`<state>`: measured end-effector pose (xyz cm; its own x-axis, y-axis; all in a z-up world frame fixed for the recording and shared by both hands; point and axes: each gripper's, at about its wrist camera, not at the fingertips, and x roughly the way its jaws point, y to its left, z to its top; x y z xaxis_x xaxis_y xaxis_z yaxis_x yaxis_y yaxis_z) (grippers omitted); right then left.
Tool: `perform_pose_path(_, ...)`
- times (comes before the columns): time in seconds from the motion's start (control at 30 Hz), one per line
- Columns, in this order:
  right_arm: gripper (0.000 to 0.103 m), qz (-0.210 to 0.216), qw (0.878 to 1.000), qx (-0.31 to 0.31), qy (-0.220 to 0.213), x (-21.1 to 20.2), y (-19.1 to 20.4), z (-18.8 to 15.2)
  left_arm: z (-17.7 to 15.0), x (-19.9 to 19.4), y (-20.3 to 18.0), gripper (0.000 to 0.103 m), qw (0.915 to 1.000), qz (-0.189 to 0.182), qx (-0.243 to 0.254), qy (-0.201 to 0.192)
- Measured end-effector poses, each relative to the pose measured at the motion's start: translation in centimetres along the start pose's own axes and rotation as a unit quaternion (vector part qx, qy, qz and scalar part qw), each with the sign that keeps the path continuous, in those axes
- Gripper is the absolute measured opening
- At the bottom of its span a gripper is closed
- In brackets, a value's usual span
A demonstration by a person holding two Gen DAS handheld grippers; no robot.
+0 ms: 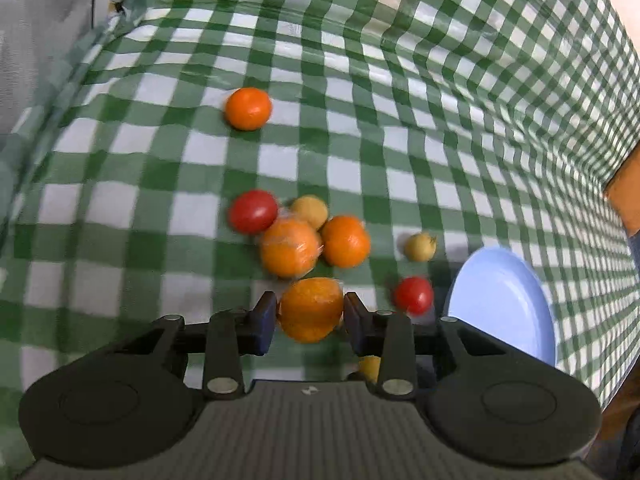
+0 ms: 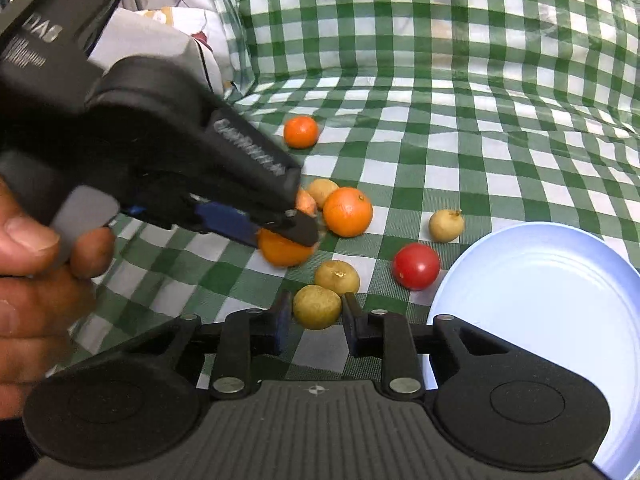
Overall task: Organize fruits
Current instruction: 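Grasp the bagged orange with the left tool while the right tool grasps a small yellow fruit, then carry the orange with the left tool while the right tool carries the yellow fruit over the plate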
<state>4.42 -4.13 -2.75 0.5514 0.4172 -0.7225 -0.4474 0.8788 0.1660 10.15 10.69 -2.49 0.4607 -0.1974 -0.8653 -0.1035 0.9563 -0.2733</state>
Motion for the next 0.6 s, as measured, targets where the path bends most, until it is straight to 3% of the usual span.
perform_pose_path(0.17,0.028,-0.002,1.000,-0.022,0.022,-0.4,0.6,-0.8,-1.0,0.0,0.2,0.041,0.9976,0.044,0.049,0.020)
perform_pose_path(0.6,0.028,-0.020,0.999,-0.028,0.027,-0.4,0.4,-0.8,-1.0,0.4,-2.0,0.040,0.9917,0.068,0.106,0.023)
